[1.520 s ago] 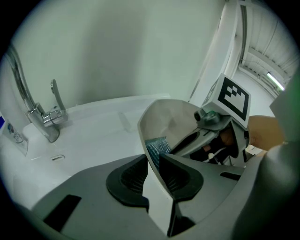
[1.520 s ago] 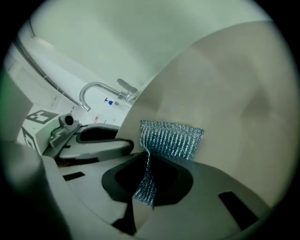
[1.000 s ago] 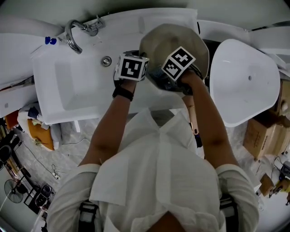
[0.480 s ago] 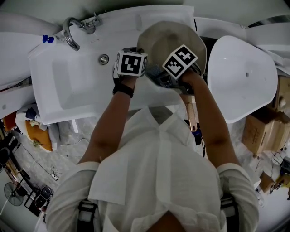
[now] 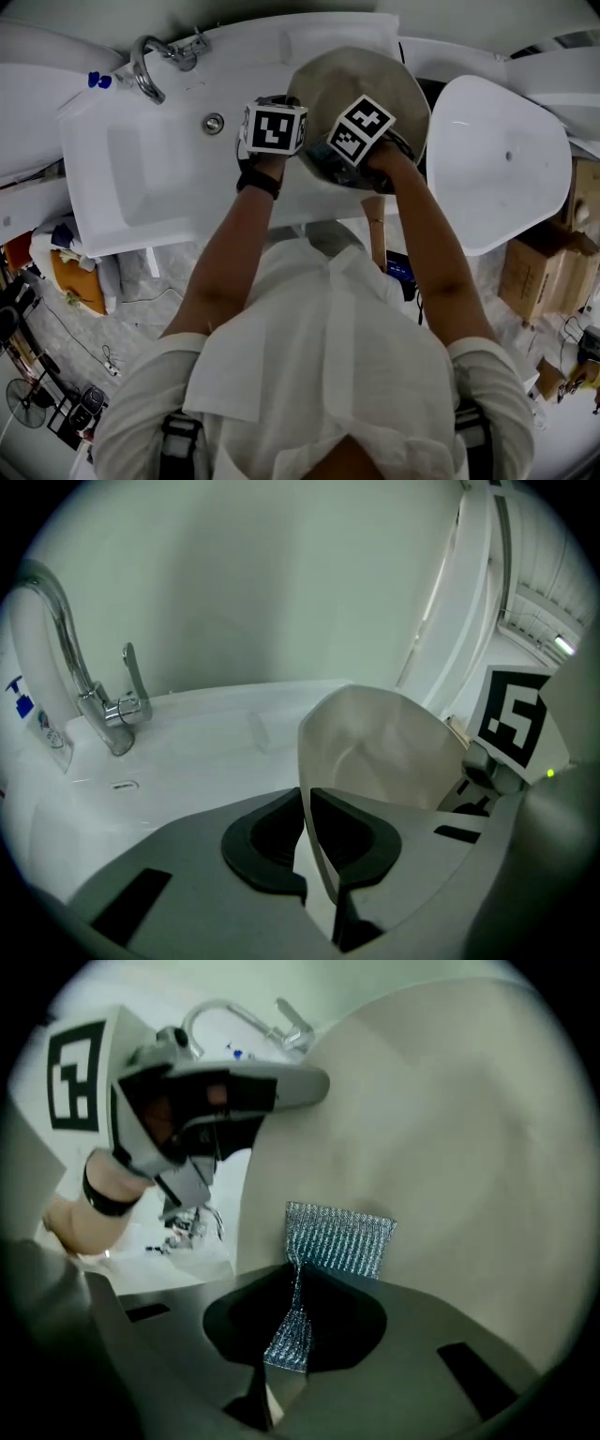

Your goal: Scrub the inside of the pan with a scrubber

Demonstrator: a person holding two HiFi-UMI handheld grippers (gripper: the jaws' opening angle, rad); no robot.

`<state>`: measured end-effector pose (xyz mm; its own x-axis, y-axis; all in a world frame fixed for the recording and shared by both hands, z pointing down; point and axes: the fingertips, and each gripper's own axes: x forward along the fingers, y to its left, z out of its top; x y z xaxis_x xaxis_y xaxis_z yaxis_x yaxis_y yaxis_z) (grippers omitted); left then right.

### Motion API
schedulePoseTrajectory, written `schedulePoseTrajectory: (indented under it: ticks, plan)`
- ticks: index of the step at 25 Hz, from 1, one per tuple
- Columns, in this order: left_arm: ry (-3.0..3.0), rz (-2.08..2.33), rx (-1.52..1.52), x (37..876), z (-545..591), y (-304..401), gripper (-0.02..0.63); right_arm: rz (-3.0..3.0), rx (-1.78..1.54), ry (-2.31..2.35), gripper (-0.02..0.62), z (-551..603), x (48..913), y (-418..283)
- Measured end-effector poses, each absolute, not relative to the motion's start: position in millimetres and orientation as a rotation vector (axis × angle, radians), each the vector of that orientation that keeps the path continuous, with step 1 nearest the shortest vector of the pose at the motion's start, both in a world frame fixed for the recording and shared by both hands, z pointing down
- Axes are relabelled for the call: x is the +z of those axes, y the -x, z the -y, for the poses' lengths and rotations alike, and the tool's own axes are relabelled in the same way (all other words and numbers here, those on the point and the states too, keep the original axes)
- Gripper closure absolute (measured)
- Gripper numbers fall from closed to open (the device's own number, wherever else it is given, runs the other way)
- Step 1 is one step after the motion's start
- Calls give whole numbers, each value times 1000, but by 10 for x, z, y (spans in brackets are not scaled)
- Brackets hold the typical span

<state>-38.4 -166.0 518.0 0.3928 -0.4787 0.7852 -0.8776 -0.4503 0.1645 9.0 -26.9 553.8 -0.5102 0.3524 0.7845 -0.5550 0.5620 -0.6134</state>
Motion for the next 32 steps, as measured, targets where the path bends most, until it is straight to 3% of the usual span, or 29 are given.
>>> schedulePoseTrajectory:
  ticks: [4, 14, 23, 32]
  plan:
    - [-2055, 1157, 922, 5230, 1667, 418, 569, 2007, 1202, -350, 561, 669, 5525, 212]
    - [-2086, 1090, 969, 5262, 1640, 405, 563, 2123, 891, -763, 561, 1588, 5683, 104]
    - [-2096, 1064, 972, 5279, 1629, 426, 558, 1993, 911, -1370, 561, 2326, 5626, -807]
    - [-2090, 1075, 976, 5287, 1636, 438, 558, 1650, 1029, -1878, 561, 1830, 5603, -1703]
